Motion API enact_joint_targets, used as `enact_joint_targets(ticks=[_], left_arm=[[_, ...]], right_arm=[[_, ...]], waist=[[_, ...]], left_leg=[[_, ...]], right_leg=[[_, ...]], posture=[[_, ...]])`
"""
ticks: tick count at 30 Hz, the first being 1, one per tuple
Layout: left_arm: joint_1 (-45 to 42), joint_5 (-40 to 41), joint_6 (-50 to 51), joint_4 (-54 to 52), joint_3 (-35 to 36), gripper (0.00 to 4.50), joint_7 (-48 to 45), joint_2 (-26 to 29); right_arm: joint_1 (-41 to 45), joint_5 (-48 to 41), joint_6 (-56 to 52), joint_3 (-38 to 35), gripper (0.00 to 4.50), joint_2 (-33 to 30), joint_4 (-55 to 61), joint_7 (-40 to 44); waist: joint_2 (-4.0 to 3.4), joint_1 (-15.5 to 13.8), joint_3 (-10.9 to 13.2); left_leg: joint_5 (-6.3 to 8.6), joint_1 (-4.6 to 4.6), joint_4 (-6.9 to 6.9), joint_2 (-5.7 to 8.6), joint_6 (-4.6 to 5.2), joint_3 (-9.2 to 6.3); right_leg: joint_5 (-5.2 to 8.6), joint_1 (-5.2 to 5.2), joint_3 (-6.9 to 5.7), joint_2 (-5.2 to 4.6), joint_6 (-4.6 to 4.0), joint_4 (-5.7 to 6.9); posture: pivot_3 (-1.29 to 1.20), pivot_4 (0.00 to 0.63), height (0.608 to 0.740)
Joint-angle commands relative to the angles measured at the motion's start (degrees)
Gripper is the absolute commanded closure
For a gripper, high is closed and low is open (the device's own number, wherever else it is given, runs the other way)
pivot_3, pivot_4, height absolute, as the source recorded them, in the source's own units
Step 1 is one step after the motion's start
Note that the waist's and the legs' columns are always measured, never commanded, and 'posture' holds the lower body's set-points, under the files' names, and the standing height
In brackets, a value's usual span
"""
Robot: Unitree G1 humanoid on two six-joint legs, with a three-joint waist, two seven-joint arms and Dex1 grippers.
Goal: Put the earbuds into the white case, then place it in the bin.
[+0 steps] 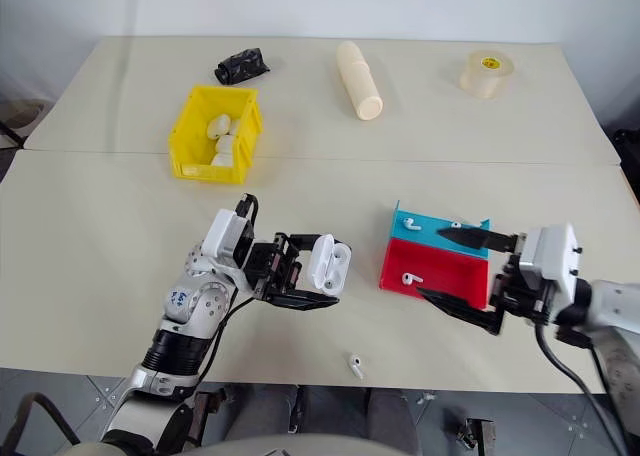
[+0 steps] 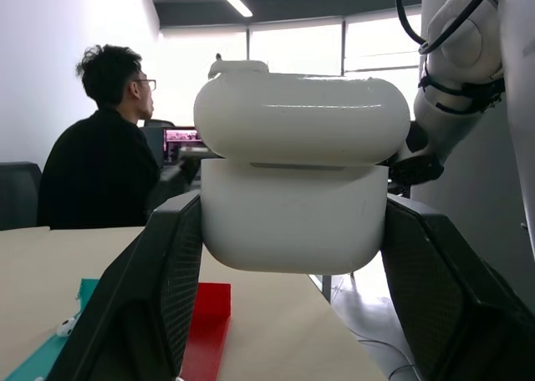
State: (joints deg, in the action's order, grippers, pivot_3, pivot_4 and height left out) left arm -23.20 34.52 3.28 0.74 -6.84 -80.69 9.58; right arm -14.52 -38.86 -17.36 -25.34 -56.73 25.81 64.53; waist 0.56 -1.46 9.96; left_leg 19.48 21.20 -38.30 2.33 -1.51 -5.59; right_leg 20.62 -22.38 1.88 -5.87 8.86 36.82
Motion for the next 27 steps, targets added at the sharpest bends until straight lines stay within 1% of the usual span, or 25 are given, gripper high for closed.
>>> enact_joint_targets(ticks=[1,5,7,11,14,19,21,24,27], left_arm=[[0.8,0.6,-1.5,-0.8,-0.5,1.70,-1.7,0.4],[0.2,-1.7,-3.5,0.9,-0.6,1.70,-0.7,1.1],[0.1,-1.6,-3.5,1.0,-0.2,1.70,0.2,1.1],[0.5,-1.3,-3.2,0.3,-0.3,1.70,1.2,1.5],[1.0,-1.2,-2.7,-0.4,-0.6,1.70,2.0,1.8],[1.5,-1.1,-2.6,-1.0,-1.1,1.70,2.8,1.9],[1.5,-1.0,-2.5,-1.3,-1.3,1.70,3.3,1.7],[1.4,-0.9,-2.3,-1.7,-1.5,1.70,4.0,1.4],[1.6,-1.0,-2.2,-2.0,-1.7,1.70,4.5,1.3]], right_arm=[[1.1,1.4,-8.8,-1.3,0.05,-5.4,2.7,-3.1],[9.0,1.7,-20.7,5.9,0.05,-11.4,6.8,-9.7],[14.8,1.7,-26.4,11.5,0.05,-13.0,8.6,-12.5],[26.9,1.6,-36.4,22.5,0.05,-13.1,10.8,-14.9],[35.9,3.8,-42.6,31.3,0.05,-12.4,11.6,-15.7],[47.4,8.4,-49.6,43.0,0.05,-9.0,11.1,-17.0],[50.4,10.4,-51.9,47.0,0.05,-9.1,11.0,-16.8],[53.2,14.7,-51.9,53.1,0.05,-10.4,10.1,-15.6],[55.1,17.8,-51.7,56.6,0.05,-10.7,9.0,-14.2]], waist=[[0.00,0.3,0.0],[-0.03,0.2,0.0],[-0.02,0.0,0.0],[-0.01,-0.2,0.0],[-0.02,0.0,0.0],[-0.02,0.1,0.0],[-0.02,0.1,0.0],[-0.03,0.0,0.0],[-0.03,0.0,0.0]], left_leg=[[0.00,0.00,-0.01,0.00,0.00,0.03],[0.00,-0.03,0.01,-0.12,-0.01,0.03],[0.00,0.00,0.01,-0.12,-0.01,-0.03],[0.00,0.10,0.02,-0.04,-0.01,-0.13],[0.00,0.13,0.03,0.02,-0.01,-0.12],[0.00,0.16,0.06,0.02,-0.01,-0.14],[0.00,0.17,0.07,0.02,-0.01,-0.13],[0.00,0.20,0.08,0.03,-0.01,-0.13],[0.00,0.23,0.08,0.09,-0.01,-0.13]], right_leg=[[0.00,0.00,0.01,0.04,0.00,-0.01],[0.00,-0.06,0.06,0.09,-0.01,0.03],[0.00,-0.06,0.02,0.08,-0.01,-0.02],[-0.01,-0.07,-0.04,-0.05,-0.01,-0.16],[-0.02,-0.09,-0.06,-0.16,0.03,-0.25],[-0.03,-0.13,-0.10,-0.17,0.03,-0.29],[-0.03,-0.16,-0.10,-0.17,0.03,-0.28],[-0.03,-0.19,-0.10,-0.18,0.03,-0.28],[-0.03,-0.20,-0.11,-0.24,0.03,-0.29]], posture=[[0.00,0.150,0.740],[0.00,0.150,0.740],[0.00,0.150,0.740],[0.00,0.150,0.740],[0.00,0.150,0.740],[0.00,0.150,0.740],[0.00,0.150,0.740],[0.00,0.150,0.740],[0.00,0.150,0.740]])
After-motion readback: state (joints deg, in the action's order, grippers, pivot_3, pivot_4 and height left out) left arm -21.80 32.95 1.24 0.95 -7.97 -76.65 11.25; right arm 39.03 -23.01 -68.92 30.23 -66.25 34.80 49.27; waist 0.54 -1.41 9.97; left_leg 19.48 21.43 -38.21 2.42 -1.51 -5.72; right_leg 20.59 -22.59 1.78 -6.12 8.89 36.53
